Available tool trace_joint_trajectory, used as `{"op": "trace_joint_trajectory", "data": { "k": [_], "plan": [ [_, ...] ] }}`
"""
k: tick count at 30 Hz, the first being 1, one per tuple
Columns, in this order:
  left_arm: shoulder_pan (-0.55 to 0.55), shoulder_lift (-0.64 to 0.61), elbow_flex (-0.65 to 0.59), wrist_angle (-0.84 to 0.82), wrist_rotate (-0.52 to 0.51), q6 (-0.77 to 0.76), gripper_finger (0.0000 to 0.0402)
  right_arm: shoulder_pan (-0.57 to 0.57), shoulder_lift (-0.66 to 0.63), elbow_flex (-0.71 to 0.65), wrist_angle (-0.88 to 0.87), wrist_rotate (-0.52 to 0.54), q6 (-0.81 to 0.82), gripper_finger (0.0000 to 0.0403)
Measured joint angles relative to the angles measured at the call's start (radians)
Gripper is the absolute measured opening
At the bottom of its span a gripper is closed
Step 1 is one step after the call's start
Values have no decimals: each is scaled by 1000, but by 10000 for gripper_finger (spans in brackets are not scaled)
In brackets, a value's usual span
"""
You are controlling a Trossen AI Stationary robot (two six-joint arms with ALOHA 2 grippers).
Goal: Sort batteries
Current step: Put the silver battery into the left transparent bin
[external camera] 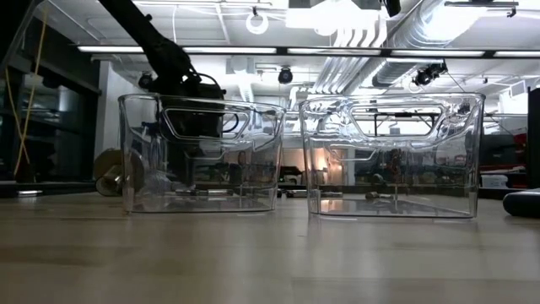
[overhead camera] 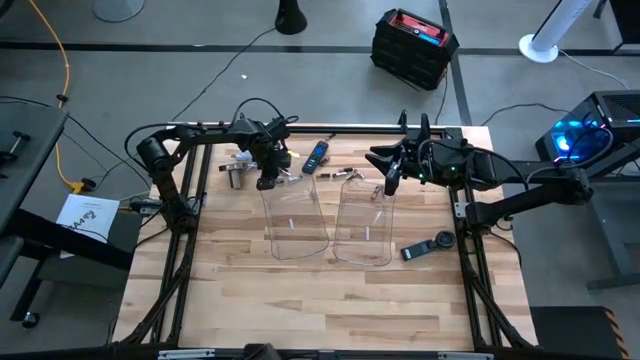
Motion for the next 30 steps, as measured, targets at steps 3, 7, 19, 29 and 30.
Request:
{"op": "trace_joint_trajectory", "data": {
  "k": [3, 7, 19, 29, 30],
  "plan": [
    [-3, 1, 22, -67, 40, -40, 134, 0, 0, 0, 0, -1, -2, 126],
    [-24, -42, 39, -101, 196, -97, 124, 0, 0, 0, 0, -2, -9, 126],
    [-83, -170, 39, 0, -175, -56, 117, -1, 0, 0, -5, -2, -29, 126],
    [3, -67, 39, -61, -32, 64, 117, -1, 0, 0, -18, -2, -11, 126],
    [2, -56, 39, -59, -31, 70, 117, -1, 0, 0, -21, -3, -11, 126]
  ]
}}
